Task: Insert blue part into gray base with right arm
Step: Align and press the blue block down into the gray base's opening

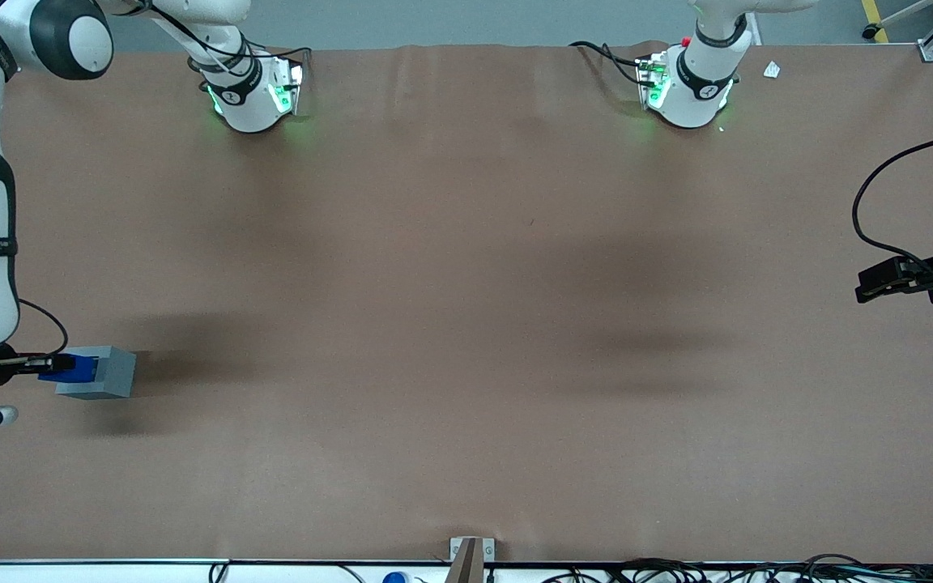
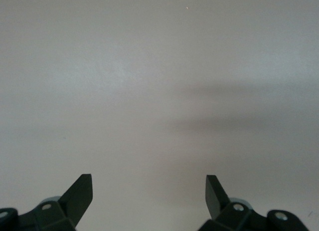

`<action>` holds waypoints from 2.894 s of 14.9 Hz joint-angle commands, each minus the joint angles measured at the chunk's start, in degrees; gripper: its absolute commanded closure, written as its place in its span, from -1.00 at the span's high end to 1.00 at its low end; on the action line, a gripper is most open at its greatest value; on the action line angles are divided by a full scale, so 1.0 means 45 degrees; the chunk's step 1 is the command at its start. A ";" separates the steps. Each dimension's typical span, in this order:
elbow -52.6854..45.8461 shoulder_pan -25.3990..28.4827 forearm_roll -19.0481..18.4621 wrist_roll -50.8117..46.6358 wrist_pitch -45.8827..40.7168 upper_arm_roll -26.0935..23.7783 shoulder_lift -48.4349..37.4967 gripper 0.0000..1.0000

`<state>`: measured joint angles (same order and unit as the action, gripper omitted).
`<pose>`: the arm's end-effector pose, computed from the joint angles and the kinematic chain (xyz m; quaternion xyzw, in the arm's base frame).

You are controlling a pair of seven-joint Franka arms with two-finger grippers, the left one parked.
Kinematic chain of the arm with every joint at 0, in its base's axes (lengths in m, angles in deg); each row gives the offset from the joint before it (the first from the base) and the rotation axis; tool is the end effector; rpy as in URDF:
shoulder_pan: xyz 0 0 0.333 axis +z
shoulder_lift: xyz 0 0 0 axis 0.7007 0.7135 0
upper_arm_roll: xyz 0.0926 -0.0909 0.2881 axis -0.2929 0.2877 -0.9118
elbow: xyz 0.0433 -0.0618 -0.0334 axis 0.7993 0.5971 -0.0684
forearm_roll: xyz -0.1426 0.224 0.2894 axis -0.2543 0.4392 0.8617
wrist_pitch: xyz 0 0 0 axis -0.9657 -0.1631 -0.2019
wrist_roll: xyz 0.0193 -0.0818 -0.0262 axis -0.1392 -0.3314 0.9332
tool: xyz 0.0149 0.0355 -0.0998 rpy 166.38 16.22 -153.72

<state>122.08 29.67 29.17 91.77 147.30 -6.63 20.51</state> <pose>0.6996 -0.2170 0.3061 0.9943 0.0179 -0.1048 0.0031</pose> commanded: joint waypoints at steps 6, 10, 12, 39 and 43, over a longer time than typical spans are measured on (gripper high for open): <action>0.0602 -0.0069 -0.0118 -0.0399 -0.0095 -0.0189 -0.0355 -0.96; 0.0602 -0.0029 -0.0138 -0.0518 0.0041 -0.0189 -0.0336 -0.94; 0.0583 -0.0010 -0.0176 -0.0518 0.0041 -0.0189 -0.0335 -0.76; 0.0427 -0.0088 -0.0235 0.0166 -0.0213 -0.0189 -0.0199 -0.78; 0.0271 -0.0068 -0.0255 0.0107 0.0022 -0.0189 -0.0199 -0.79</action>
<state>122.71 29.71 28.98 91.75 146.88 -6.88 20.43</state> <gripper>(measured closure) 0.493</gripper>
